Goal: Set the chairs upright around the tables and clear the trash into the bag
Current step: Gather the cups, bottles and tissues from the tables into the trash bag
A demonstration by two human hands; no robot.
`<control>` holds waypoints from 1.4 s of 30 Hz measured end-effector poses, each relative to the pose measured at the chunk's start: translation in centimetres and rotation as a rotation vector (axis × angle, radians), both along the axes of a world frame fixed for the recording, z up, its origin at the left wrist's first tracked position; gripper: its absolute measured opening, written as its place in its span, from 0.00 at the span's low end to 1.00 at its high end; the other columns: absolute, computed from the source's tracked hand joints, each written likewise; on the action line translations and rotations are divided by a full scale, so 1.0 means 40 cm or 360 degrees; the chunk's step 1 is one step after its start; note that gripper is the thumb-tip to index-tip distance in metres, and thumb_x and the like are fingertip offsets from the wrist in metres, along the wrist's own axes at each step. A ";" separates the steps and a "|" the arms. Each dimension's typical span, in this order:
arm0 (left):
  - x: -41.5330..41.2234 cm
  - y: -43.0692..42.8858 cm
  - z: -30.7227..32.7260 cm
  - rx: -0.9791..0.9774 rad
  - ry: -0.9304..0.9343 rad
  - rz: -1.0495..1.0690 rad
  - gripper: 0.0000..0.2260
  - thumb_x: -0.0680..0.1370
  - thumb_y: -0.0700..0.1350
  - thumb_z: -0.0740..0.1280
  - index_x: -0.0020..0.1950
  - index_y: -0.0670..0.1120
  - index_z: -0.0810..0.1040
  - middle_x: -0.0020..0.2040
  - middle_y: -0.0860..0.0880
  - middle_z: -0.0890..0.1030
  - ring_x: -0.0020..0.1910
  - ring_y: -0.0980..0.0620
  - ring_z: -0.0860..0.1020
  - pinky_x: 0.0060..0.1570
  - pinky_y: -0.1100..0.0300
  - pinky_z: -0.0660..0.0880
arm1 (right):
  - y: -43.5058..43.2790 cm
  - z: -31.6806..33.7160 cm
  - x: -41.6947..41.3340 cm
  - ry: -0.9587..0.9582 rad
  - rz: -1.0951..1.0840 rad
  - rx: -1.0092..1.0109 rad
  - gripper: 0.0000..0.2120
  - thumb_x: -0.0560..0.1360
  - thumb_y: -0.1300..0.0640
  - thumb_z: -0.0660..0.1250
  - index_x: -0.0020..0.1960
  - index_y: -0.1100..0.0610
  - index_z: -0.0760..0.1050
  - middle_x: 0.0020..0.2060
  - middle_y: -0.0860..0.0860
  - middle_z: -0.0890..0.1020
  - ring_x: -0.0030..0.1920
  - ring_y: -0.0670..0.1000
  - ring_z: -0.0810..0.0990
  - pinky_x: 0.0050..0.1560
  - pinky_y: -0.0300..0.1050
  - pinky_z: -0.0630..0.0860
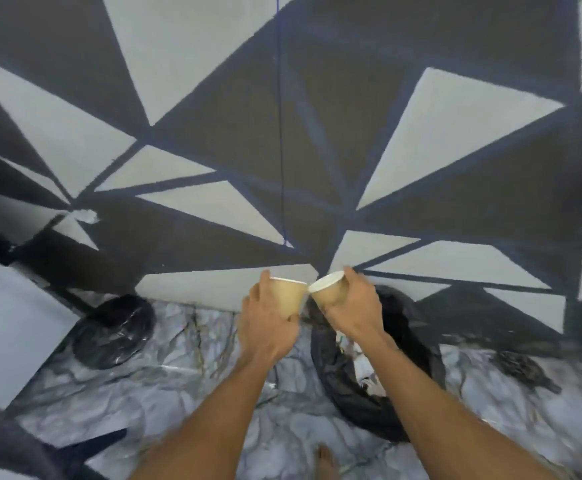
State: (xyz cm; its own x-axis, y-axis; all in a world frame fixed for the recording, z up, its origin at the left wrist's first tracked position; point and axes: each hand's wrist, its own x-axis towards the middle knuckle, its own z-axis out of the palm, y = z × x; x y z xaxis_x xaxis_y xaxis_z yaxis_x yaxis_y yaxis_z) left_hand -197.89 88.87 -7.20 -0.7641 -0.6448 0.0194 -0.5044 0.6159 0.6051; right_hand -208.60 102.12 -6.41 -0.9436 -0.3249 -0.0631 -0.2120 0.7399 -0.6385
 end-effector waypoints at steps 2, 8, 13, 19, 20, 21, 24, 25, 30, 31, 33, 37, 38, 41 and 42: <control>-0.096 0.046 -0.043 0.0079 -0.0092 -0.0127 0.43 0.69 0.52 0.73 0.78 0.52 0.51 0.69 0.44 0.70 0.66 0.40 0.69 0.59 0.45 0.73 | 0.078 -0.050 -0.080 -0.0088 -0.0145 0.0013 0.42 0.64 0.46 0.75 0.75 0.54 0.64 0.67 0.53 0.74 0.66 0.56 0.73 0.62 0.52 0.74; -0.367 0.171 -0.151 0.0193 -0.0384 -0.0387 0.45 0.68 0.53 0.74 0.77 0.54 0.52 0.67 0.45 0.71 0.64 0.41 0.72 0.58 0.46 0.74 | 0.259 -0.184 -0.289 -0.0321 -0.0384 0.0185 0.42 0.64 0.48 0.77 0.73 0.57 0.65 0.64 0.56 0.76 0.64 0.58 0.75 0.61 0.51 0.75; -0.522 0.215 -0.219 0.0252 -0.0499 -0.0512 0.46 0.68 0.52 0.74 0.78 0.54 0.50 0.68 0.44 0.72 0.64 0.40 0.73 0.60 0.44 0.74 | 0.301 -0.267 -0.425 -0.0433 -0.0453 0.0191 0.38 0.60 0.47 0.78 0.67 0.56 0.70 0.59 0.55 0.80 0.59 0.57 0.78 0.55 0.50 0.77; -0.608 0.203 -0.266 0.0324 -0.0598 -0.0534 0.47 0.71 0.52 0.74 0.81 0.51 0.47 0.73 0.44 0.70 0.68 0.41 0.71 0.66 0.47 0.71 | 0.307 -0.320 -0.524 -0.0453 -0.0511 0.0244 0.47 0.66 0.49 0.78 0.77 0.58 0.58 0.69 0.59 0.71 0.68 0.61 0.71 0.63 0.54 0.74; -0.605 0.198 -0.270 0.0345 -0.0609 -0.0535 0.46 0.72 0.51 0.74 0.81 0.50 0.47 0.73 0.44 0.70 0.69 0.41 0.70 0.66 0.47 0.71 | 0.304 -0.325 -0.526 -0.0455 -0.0505 0.0245 0.45 0.67 0.51 0.78 0.77 0.57 0.59 0.69 0.59 0.70 0.68 0.61 0.71 0.64 0.54 0.74; -0.599 0.192 -0.274 0.0369 -0.0616 -0.0527 0.45 0.72 0.51 0.73 0.81 0.50 0.49 0.73 0.43 0.70 0.69 0.41 0.70 0.66 0.48 0.71 | 0.297 -0.329 -0.526 -0.0457 -0.0491 0.0233 0.42 0.67 0.52 0.77 0.76 0.57 0.61 0.69 0.59 0.71 0.67 0.61 0.71 0.64 0.54 0.74; -0.572 0.163 -0.268 0.0465 -0.0655 -0.0450 0.43 0.68 0.54 0.70 0.79 0.54 0.52 0.69 0.43 0.74 0.66 0.41 0.73 0.64 0.47 0.73 | 0.253 -0.337 -0.516 -0.0497 -0.0397 0.0151 0.31 0.69 0.55 0.76 0.70 0.56 0.72 0.66 0.55 0.76 0.64 0.56 0.75 0.64 0.50 0.74; -0.560 0.148 -0.264 0.0484 -0.0651 -0.0429 0.42 0.67 0.54 0.69 0.79 0.55 0.54 0.67 0.43 0.75 0.65 0.41 0.74 0.63 0.47 0.74 | 0.230 -0.335 -0.510 -0.0519 -0.0340 0.0113 0.27 0.70 0.56 0.76 0.67 0.55 0.75 0.64 0.53 0.78 0.62 0.54 0.77 0.63 0.48 0.75; -0.449 0.053 -0.201 0.0509 -0.0555 -0.0241 0.34 0.74 0.45 0.70 0.78 0.52 0.60 0.66 0.46 0.76 0.63 0.44 0.75 0.62 0.54 0.74 | 0.049 -0.297 -0.438 -0.0527 0.0140 0.0008 0.16 0.69 0.58 0.74 0.57 0.53 0.81 0.54 0.49 0.84 0.54 0.50 0.82 0.59 0.47 0.79; -0.416 0.025 -0.187 0.0485 -0.0522 -0.0192 0.35 0.73 0.46 0.70 0.78 0.52 0.60 0.66 0.46 0.76 0.63 0.45 0.76 0.62 0.53 0.74 | 0.005 -0.279 -0.415 -0.0493 0.0253 -0.0026 0.15 0.69 0.60 0.73 0.56 0.53 0.82 0.52 0.49 0.85 0.52 0.50 0.82 0.57 0.47 0.79; -0.336 -0.034 -0.152 0.0403 -0.0444 -0.0085 0.35 0.73 0.46 0.70 0.78 0.51 0.61 0.69 0.46 0.75 0.66 0.46 0.73 0.65 0.54 0.72 | -0.090 -0.236 -0.358 -0.0407 0.0490 -0.0078 0.15 0.68 0.61 0.73 0.54 0.54 0.83 0.51 0.50 0.85 0.51 0.50 0.83 0.57 0.48 0.79; -0.123 -0.159 -0.058 0.0201 -0.0276 0.0157 0.31 0.73 0.44 0.69 0.75 0.48 0.65 0.70 0.45 0.73 0.69 0.45 0.70 0.67 0.54 0.68 | -0.285 -0.114 -0.184 -0.0210 0.0923 -0.0162 0.16 0.66 0.60 0.71 0.54 0.53 0.83 0.51 0.48 0.85 0.52 0.49 0.82 0.58 0.46 0.78; -0.059 -0.192 -0.035 0.0145 -0.0257 0.0223 0.29 0.73 0.45 0.68 0.74 0.49 0.67 0.68 0.45 0.74 0.68 0.44 0.71 0.66 0.52 0.70 | -0.329 -0.082 -0.127 -0.0164 0.1015 -0.0181 0.16 0.66 0.59 0.71 0.53 0.53 0.83 0.51 0.48 0.85 0.52 0.49 0.82 0.57 0.46 0.78; 0.164 -0.276 0.041 -0.0032 -0.0153 0.0392 0.25 0.71 0.46 0.64 0.68 0.47 0.72 0.62 0.44 0.78 0.62 0.43 0.75 0.61 0.49 0.73 | -0.450 -0.001 0.076 -0.0094 0.1296 -0.0201 0.17 0.66 0.58 0.71 0.54 0.53 0.83 0.52 0.50 0.85 0.53 0.51 0.82 0.57 0.44 0.77; 0.247 -0.293 0.071 -0.0087 -0.0103 0.0460 0.24 0.70 0.45 0.66 0.67 0.45 0.73 0.61 0.45 0.79 0.61 0.43 0.75 0.61 0.50 0.73 | -0.486 0.023 0.153 -0.0073 0.1392 -0.0204 0.17 0.66 0.57 0.70 0.55 0.53 0.82 0.53 0.50 0.85 0.54 0.52 0.81 0.58 0.44 0.77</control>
State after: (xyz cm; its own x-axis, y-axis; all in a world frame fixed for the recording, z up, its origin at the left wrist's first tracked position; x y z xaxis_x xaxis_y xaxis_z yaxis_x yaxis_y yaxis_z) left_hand -188.02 77.16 -4.36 -0.5497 -0.8352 0.0172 -0.7002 0.4719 0.5358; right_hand -202.49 82.70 -5.49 -0.3515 -0.9361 -0.0085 -0.6406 0.2472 -0.7270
